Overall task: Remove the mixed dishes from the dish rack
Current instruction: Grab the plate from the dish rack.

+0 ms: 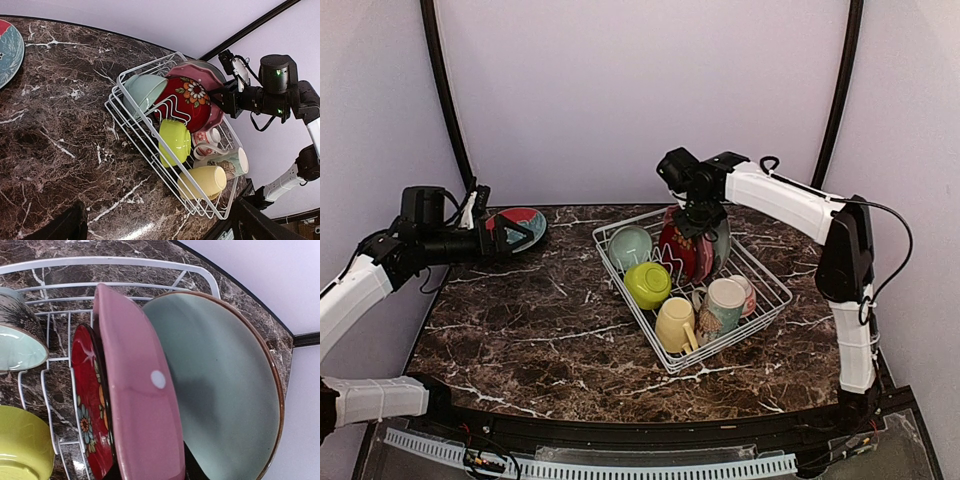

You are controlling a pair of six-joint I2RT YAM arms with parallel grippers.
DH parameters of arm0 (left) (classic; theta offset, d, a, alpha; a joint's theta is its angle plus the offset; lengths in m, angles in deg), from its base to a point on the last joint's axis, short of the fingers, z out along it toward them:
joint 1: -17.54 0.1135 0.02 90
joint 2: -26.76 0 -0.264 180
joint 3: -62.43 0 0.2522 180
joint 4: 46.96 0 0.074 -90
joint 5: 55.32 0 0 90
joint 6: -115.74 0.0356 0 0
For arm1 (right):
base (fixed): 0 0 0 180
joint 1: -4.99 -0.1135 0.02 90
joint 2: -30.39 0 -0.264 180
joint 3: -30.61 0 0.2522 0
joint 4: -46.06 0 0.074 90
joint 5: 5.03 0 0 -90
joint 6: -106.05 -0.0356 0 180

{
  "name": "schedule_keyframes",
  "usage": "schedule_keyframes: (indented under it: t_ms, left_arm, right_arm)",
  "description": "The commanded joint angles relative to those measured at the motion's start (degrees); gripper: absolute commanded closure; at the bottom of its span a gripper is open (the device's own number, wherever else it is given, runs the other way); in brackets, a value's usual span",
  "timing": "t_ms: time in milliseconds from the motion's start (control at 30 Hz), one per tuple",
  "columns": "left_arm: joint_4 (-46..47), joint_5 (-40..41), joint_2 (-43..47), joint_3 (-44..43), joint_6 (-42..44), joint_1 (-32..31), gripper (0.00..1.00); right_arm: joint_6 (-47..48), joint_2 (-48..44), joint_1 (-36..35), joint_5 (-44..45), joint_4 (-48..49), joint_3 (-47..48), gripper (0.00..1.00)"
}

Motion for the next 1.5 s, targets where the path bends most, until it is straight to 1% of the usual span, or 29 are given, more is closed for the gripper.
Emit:
schedule_keyframes:
  t_ms: [0, 133, 300, 500, 767, 900, 1000, 1200, 1467]
  left_arm:
    - [-0.7, -3.3, 1.1, -1.9, 0.0, -0.2, 0.01]
    - [-1.3, -5.2, 1.2, -2.3, -0.5, -0.2, 0.01]
    - [-2.8, -4.9, 3.3, -1.6, -0.4, -0.3, 0.01]
    - [-2.4, -3.6, 6.0, 0.4, -1.1, -0.3, 0.01]
    - [-1.7, -0.9, 7.5, 1.9, -1.9, -0.3, 0.01]
    - [-1.5, 0.1, 6.7, 1.9, -2.1, -0.3, 0.01]
    - [-1.5, -0.5, 5.5, 1.1, -2.3, -0.3, 0.01]
    - [-0.3, 0.9, 3.7, 1.2, -3.0, -0.4, 0.01]
    - [3.0, 0.2, 0.7, 0.3, -4.9, -0.6, 0.01]
  right_arm:
    - [0.4, 0.9, -0.6, -0.3, 0.2, 2.5, 0.79]
    - [-0.5, 0.9, -0.8, 0.6, -1.9, 3.6, 0.93]
    - [-1.3, 1.0, -2.0, 6.0, -5.6, 6.3, 1.00]
    - [-0.7, -0.5, -3.2, 10.9, -8.3, 8.0, 1.00]
    - [0.8, -2.3, -4.2, 15.1, -12.8, 14.5, 1.00]
    - [0.8, -5.4, -4.4, 17.0, -13.5, 13.8, 1.00]
    - [0.7, -7.5, -4.4, 17.0, -13.4, 13.0, 1.00]
    - [1.6, -11.6, -4.4, 15.9, -11.3, 11.5, 1.00]
    - [1.6, -14.8, -4.3, 14.5, -9.9, 12.3, 1.00]
